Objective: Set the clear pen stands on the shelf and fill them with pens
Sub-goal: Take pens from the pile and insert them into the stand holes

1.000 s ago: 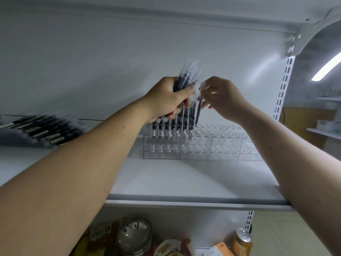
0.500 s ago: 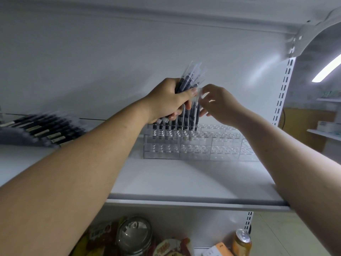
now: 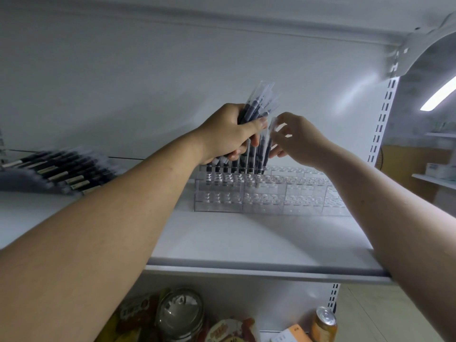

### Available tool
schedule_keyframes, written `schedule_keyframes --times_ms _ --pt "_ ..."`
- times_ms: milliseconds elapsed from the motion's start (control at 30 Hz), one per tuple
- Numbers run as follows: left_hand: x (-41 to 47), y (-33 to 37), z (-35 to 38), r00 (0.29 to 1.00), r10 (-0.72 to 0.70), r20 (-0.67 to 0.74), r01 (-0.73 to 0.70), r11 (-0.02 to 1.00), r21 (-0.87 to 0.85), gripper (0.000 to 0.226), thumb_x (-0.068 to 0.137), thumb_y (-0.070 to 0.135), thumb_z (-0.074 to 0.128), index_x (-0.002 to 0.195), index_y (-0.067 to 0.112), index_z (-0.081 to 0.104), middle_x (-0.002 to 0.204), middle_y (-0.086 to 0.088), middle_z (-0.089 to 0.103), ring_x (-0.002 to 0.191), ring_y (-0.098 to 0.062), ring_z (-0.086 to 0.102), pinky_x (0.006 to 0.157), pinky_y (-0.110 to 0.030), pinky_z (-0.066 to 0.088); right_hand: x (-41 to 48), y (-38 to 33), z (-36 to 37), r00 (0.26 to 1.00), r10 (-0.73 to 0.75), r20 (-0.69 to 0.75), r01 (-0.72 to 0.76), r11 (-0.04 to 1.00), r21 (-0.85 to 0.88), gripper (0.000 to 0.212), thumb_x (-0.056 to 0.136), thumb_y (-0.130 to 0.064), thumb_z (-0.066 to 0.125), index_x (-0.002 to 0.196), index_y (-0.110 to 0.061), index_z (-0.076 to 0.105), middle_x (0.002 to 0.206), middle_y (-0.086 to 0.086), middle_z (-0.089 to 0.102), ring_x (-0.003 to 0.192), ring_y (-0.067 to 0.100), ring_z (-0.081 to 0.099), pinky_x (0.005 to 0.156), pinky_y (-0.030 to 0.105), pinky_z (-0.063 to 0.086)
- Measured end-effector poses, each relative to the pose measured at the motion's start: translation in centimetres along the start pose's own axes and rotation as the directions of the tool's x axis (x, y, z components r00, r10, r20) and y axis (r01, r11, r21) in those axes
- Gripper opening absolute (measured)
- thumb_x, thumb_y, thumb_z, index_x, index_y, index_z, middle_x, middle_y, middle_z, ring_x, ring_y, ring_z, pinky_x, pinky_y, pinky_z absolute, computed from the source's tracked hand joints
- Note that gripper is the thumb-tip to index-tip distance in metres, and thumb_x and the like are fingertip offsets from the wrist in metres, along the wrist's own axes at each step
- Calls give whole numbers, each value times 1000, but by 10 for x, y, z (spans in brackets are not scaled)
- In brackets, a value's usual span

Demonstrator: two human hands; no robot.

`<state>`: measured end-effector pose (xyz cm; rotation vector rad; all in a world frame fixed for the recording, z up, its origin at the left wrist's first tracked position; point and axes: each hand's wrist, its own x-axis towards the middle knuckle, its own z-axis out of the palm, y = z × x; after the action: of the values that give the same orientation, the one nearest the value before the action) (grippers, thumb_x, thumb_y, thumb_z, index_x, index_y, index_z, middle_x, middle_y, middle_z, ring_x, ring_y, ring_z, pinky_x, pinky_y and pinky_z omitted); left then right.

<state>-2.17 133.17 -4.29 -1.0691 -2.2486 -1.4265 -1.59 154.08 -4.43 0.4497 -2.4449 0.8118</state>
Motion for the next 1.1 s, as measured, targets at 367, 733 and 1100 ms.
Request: schedule_keyframes --times_ms 367,733,1100 --pt "0 -2 0 1000 -9 14 9 1000 -2 43 108 37 58 101 -6 61 91 -44 59 54 -28 43 49 -37 42 5 5 12 992 100 74 -100 995 2 13 107 -18 57 118 -11 60 82 10 78 84 31 79 83 61 62" --pt "-1 0 0 1000 -2 26 1 1000 13 41 108 37 59 88 1 62 92 -47 56 54 -27 43 47 -33 40 7 13 6 989 122 79 -116 990 -77 11 103 -17 63 99 -10 71 79 3 80 83 29 79 87 56 62" --pt "-4 8 2 999 -6 41 11 993 -122 29 111 28 55 123 4 65 101 -10 81 56 -19 65 48 -30 52 -1 -12 -20 998 -69 -13 58 718 694 11 97 4 61 97 3 72 91 18 70 79 27 66 67 34 47"
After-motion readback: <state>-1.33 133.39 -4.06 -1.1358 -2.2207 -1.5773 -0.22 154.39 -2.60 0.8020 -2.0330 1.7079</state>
